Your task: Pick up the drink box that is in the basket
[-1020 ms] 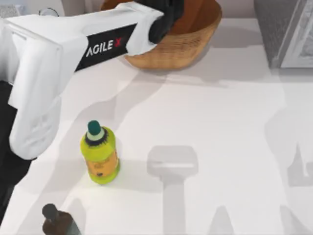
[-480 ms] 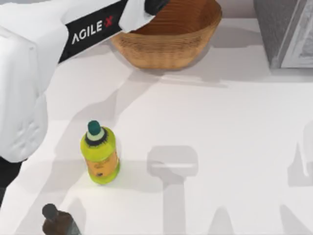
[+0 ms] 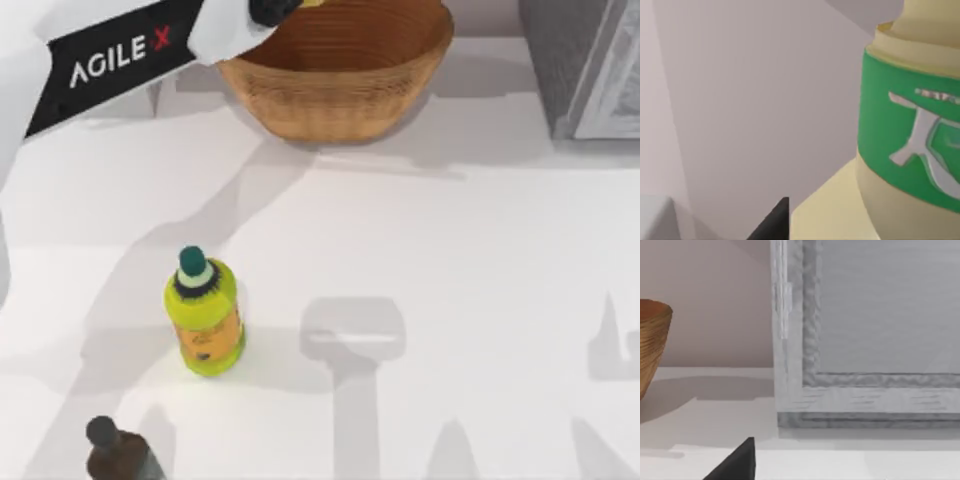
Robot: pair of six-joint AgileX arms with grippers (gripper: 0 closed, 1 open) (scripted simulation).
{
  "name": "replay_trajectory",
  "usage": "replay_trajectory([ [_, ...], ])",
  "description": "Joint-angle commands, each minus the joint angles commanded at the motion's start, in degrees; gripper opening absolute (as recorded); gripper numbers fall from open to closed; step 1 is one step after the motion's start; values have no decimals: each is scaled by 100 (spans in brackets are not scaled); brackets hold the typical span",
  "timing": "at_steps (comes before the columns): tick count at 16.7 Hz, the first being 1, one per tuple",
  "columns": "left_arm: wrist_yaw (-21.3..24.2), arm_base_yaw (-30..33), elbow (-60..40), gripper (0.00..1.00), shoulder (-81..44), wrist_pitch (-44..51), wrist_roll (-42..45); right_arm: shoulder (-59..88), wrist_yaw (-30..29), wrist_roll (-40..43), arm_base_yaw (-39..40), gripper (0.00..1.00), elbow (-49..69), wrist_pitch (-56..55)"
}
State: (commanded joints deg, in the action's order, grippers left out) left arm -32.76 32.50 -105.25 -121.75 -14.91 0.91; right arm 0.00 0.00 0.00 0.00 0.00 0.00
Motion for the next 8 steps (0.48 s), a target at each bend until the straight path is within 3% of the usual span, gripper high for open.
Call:
replay_trajectory([
  [4, -59, -292, 1923, 0, 1773, 126, 7, 0, 0, 0, 0, 100, 0, 0],
  [8, 203, -807, 4331, 0, 4179, 341, 11, 0, 0, 0, 0, 100, 0, 0],
])
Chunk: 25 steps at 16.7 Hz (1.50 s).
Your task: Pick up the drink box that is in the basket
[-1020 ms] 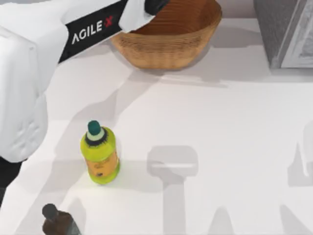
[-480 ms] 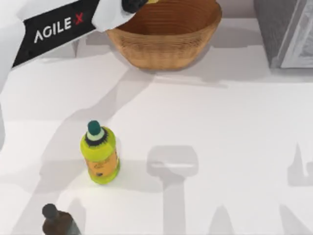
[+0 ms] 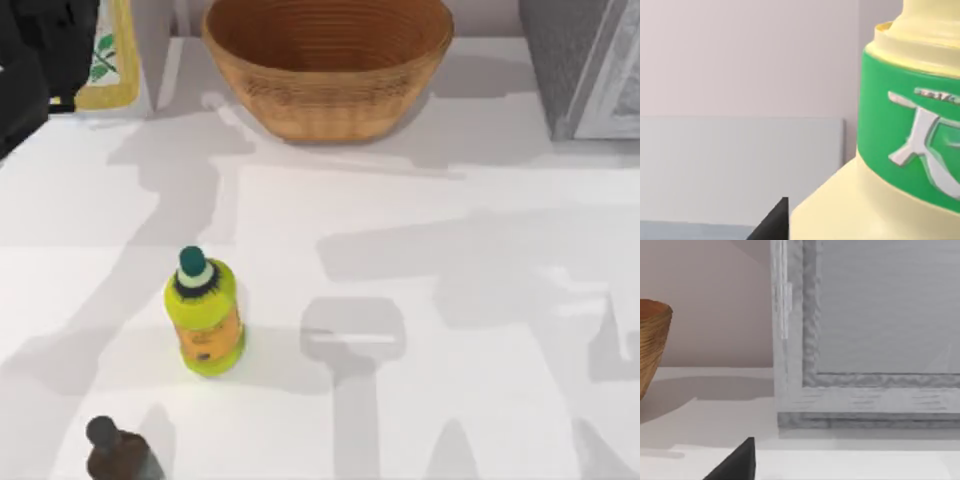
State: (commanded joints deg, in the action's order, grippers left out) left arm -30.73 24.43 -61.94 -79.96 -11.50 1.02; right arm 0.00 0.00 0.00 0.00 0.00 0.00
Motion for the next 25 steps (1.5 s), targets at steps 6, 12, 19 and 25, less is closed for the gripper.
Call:
replay_trajectory([
  [6, 1066, -1045, 3318, 0, 4153, 477, -12, 0, 0, 0, 0, 100, 0, 0],
  [12, 2469, -2055, 5501, 0, 7140, 961, -69, 0, 0, 0, 0, 100, 0, 0],
  [19, 3073, -2443, 6194, 0, 7996, 1150, -102, 0, 0, 0, 0, 100, 0, 0],
  [25, 2683, -2069, 6125, 0, 7598, 835, 52, 0, 0, 0, 0, 100, 0, 0],
])
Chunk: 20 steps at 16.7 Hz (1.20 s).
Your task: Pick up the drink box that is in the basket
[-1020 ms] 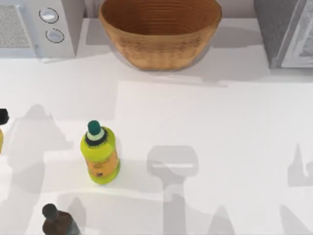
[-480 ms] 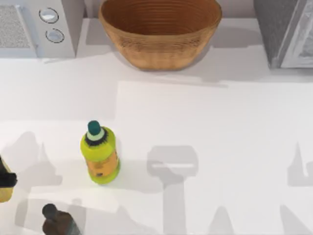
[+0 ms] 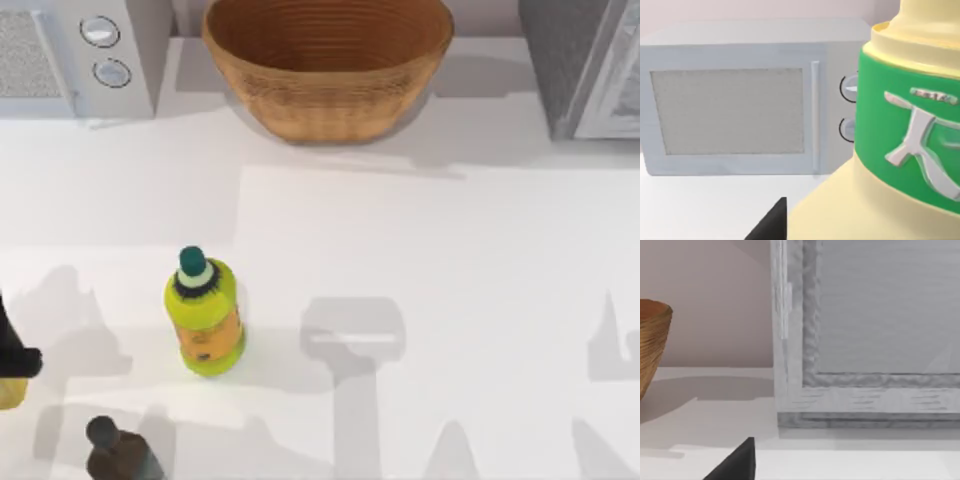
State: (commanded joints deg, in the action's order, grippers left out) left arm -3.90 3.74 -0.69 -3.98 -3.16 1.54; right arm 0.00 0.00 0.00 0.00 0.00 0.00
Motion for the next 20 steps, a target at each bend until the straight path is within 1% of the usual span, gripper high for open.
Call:
replay_trajectory([
  [2, -549, 467, -109, 0, -523, -456, 144, 0, 0, 0, 0, 100, 0, 0],
  [4, -1321, 1032, -247, 0, -1204, -1058, 295, 0, 0, 0, 0, 100, 0, 0],
  [7, -2762, 1870, -452, 0, -2387, -2122, 495, 0, 0, 0, 0, 100, 0, 0],
  [10, -4277, 2555, -622, 0, -3628, -3269, 640, 0, 0, 0, 0, 100, 0, 0],
  [12, -5189, 2862, -719, 0, -4421, -4037, 702, 0, 0, 0, 0, 100, 0, 0],
  [14, -5949, 3037, -810, 0, -5131, -4771, 742, 0, 0, 0, 0, 100, 0, 0],
  [16, -6527, 3123, -900, 0, -5716, -5419, 764, 0, 0, 0, 0, 100, 0, 0],
  [17, -6741, 3147, -944, 0, -5953, -5696, 771, 0, 0, 0, 0, 100, 0, 0],
  [18, -6902, 3163, -985, 0, -6149, -5937, 777, 0, 0, 0, 0, 100, 0, 0],
  [20, -7075, 3181, -1047, 0, -6404, -6264, 784, 0, 0, 0, 0, 100, 0, 0],
])
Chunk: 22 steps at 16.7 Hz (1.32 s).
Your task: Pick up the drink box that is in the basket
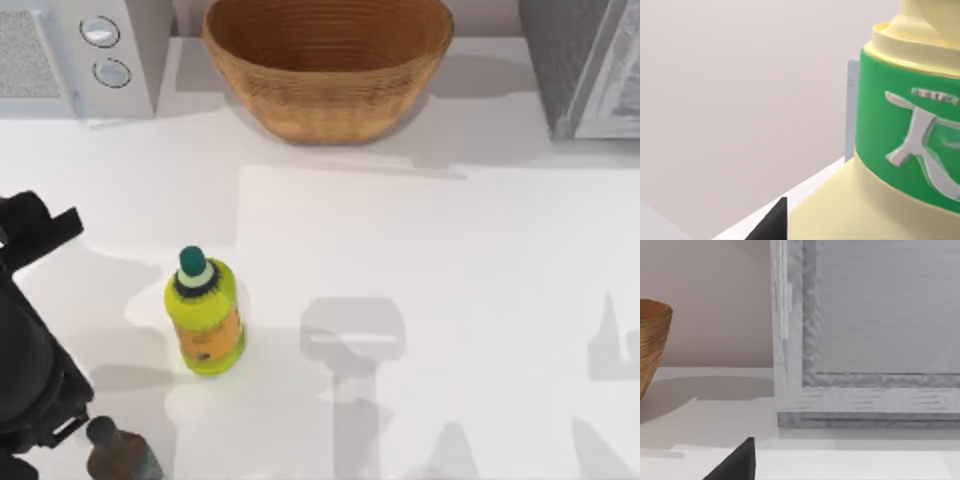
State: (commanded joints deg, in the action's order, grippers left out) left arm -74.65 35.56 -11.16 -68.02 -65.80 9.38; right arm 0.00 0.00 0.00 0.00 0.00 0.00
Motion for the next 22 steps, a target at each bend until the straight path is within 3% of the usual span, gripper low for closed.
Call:
replay_trajectory([
  [9, 48, -148, 27, 0, -268, -238, 58, 0, 0, 0, 0, 100, 0, 0],
  [17, 859, -1105, 77, 0, -1673, -1462, -115, 0, 0, 0, 0, 100, 0, 0],
  [22, 1228, -1261, 133, 0, -2342, -2086, -424, 0, 0, 0, 0, 100, 0, 0],
])
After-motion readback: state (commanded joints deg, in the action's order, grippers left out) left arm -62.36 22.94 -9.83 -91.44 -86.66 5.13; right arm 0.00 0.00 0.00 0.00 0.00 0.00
